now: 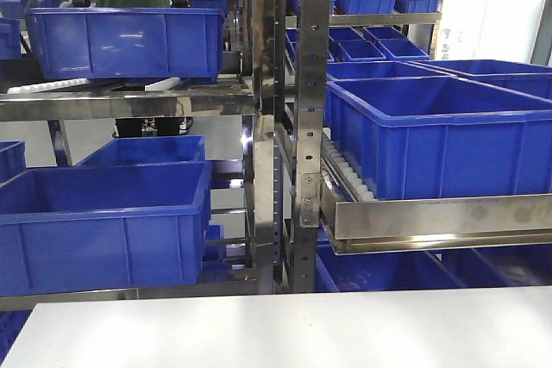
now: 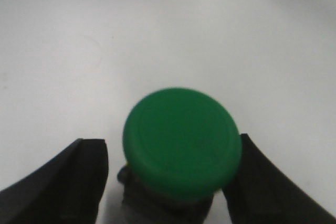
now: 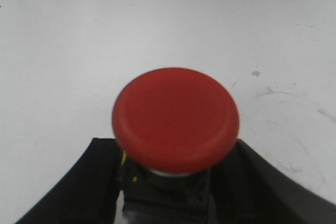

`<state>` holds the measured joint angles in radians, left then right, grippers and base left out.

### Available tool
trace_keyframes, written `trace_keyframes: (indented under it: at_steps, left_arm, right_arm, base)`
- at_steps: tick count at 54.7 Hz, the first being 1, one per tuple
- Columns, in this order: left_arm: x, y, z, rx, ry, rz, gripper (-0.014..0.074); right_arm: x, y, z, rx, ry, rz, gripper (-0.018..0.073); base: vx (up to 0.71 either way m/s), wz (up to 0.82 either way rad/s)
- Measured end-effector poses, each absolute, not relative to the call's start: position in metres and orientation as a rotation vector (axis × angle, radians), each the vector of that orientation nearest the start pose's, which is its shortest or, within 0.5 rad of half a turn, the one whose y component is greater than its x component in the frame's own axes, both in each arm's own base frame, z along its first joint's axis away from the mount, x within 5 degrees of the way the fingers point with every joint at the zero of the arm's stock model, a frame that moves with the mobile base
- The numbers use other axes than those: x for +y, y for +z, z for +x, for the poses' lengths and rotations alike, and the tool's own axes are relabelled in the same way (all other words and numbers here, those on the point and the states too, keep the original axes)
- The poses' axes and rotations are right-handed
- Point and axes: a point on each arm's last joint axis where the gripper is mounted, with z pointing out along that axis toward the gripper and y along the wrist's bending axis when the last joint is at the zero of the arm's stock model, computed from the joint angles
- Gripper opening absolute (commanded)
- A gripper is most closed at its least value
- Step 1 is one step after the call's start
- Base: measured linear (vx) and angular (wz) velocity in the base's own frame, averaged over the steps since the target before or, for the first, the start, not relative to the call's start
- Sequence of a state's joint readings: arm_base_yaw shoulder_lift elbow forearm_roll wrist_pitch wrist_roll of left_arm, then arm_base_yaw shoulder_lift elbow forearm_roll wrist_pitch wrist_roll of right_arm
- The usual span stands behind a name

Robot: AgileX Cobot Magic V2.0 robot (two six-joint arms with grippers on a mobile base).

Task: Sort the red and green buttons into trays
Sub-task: 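Lift both held buttons off the table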

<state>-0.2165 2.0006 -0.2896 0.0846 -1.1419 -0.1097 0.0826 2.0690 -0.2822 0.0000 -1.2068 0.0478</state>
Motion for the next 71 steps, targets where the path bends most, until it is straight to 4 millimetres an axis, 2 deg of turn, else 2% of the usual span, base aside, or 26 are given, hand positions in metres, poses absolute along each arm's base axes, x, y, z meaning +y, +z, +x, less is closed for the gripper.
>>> trace_keyframes:
  at_steps: [4,6,11,15,30,39,48,57,64,71]
  left_arm:
    - [-0.060,0.069,0.238,2.049,-0.260,0.195,0.0433]
    - [-0.060,0.068,0.239,2.051,-0.262,0.198,0.0363]
    - [-0.061,0.067,0.238,2.047,-0.269,0.206,0.0132]
    - [-0.061,0.067,0.238,2.047,-0.271,0.209,-0.0010]
    - [-0.060,0.071,0.229,2.057,-0.280,0.210,-0.0005]
    - [-0.058,0.092,0.217,2.004,-0.300,0.215,-0.0003]
    - [-0.057,0.123,0.206,1.898,-0.361,0.152,-0.0003]
    - [-0.056,0.152,0.201,1.789,-0.379,0.139,-0.0003]
    - [-0.053,0.167,0.192,1.808,-0.371,0.140,0.0000]
    - [-0.055,0.179,0.186,1.874,-0.348,0.225,0.0000]
  right_arm:
    - [0.020,0.058,0.238,2.064,0.080,-0.036,-0.0008]
    - [0.020,0.058,0.238,2.064,0.080,-0.036,-0.0008]
    - [0.020,0.058,0.238,2.064,0.080,-0.036,-0.0008]
    - [0.020,0.058,0.238,2.064,0.080,-0.036,-0.0008]
    - [0.021,0.061,0.236,2.071,0.091,-0.051,-0.0008]
    - [0.026,0.074,0.230,2.064,0.142,-0.126,-0.0008]
    - [0.031,0.113,0.227,1.915,0.184,-0.179,-0.0008]
    - [0.034,0.152,0.218,1.835,0.225,-0.193,-0.0008]
    - [0.035,0.180,0.203,1.817,0.242,-0.223,-0.0008]
    - [0.034,0.202,0.184,1.818,0.234,-0.230,-0.0008]
  base:
    - [0.00,0.00]
    - [0.00,0.00]
    - [0.00,0.00]
    - [0.00,0.00]
    - [0.00,0.00]
    - [0.00,0.00]
    - [0.00,0.00]
    - [0.00,0.00]
    - [0.00,0.00]
    - [0.00,0.00]
